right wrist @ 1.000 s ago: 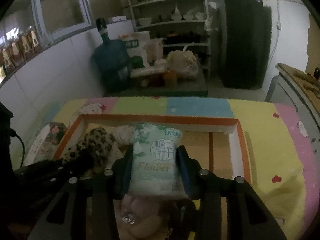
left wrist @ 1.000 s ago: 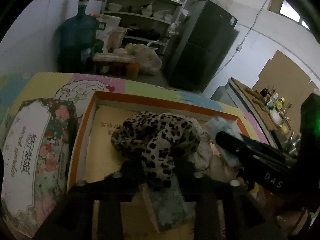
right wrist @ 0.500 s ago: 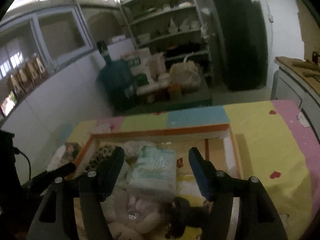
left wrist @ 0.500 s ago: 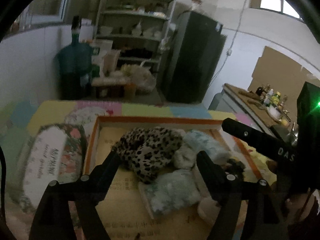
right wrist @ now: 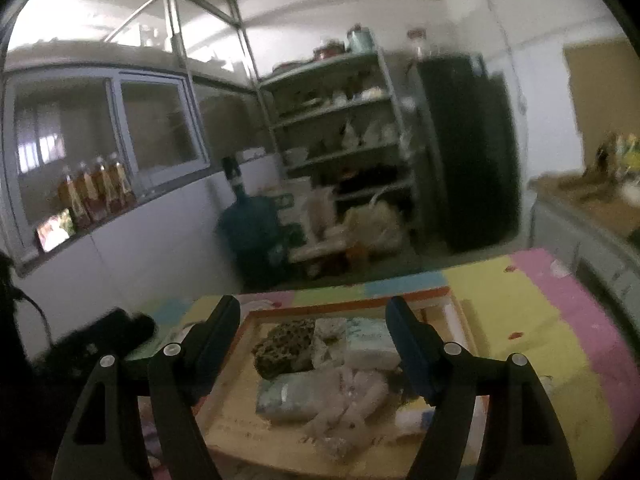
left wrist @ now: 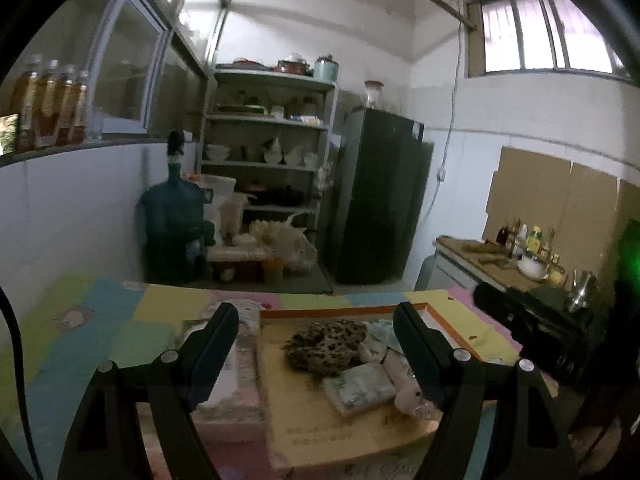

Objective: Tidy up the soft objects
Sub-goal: 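Withdraw both tools from the tray back to the pile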

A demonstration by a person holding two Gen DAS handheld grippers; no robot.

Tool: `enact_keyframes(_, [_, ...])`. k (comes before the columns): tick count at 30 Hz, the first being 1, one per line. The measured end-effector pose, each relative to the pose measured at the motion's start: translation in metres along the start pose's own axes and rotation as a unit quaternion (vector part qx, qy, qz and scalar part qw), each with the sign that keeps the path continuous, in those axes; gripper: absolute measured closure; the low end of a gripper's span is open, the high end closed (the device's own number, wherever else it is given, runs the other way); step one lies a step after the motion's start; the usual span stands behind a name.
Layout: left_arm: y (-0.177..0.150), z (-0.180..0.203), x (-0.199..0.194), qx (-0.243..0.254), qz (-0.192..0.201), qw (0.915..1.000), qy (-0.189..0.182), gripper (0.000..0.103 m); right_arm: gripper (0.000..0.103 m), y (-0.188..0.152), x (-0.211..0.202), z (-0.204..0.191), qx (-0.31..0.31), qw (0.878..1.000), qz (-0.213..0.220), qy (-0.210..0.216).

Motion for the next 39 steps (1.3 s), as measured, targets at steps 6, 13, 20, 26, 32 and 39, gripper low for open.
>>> enact_keyframes(6, [-0.007, -0.039, -0.052, -0.004, 0.001, 0.9998, 0.018, 0.024, 0.026, -0.016, -0.044, -0.043, -0.029, 0.998, 0.052, 0.000])
enact_keyframes(13, [-0.030, -0.096, -0.098, -0.038, -0.010, 0.9982, 0.046, 0.024, 0.026, -0.068, -0.041, -0.096, -0.008, 0.997, -0.050, 0.054])
enact_keyframes(20, [-0.048, -0.131, -0.135, -0.034, -0.004, 0.9973, 0.066, 0.024, 0.026, -0.122, -0.055, -0.158, -0.068, 0.992, -0.087, 0.057])
enact_keyframes(26, [-0.064, -0.155, -0.156, -0.046, -0.006, 0.9964, 0.070, 0.024, 0.026, -0.159, -0.051, -0.199, -0.077, 0.985, -0.133, 0.080])
enact_keyframes(32, [-0.078, -0.179, -0.172, -0.062, -0.003, 0.9955, 0.071, 0.024, 0.026, -0.177, -0.042, -0.208, -0.041, 0.986, -0.153, 0.059])
enact_keyframes(39, [-0.093, -0.197, -0.179, -0.075, -0.007, 0.9950, 0.065, 0.024, 0.026, -0.188, -0.031, -0.215, 0.013, 0.984, -0.178, 0.023])
Point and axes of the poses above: each gripper's, at about its wrist camera, not at the fingertips, and x roughly the way its jaws point, z to its right, y to its top, the point moved 9 cm from there along x, roughly the way its jaws point, and after that the axes turned 11 degrees about -y, right-handed, at the moved point
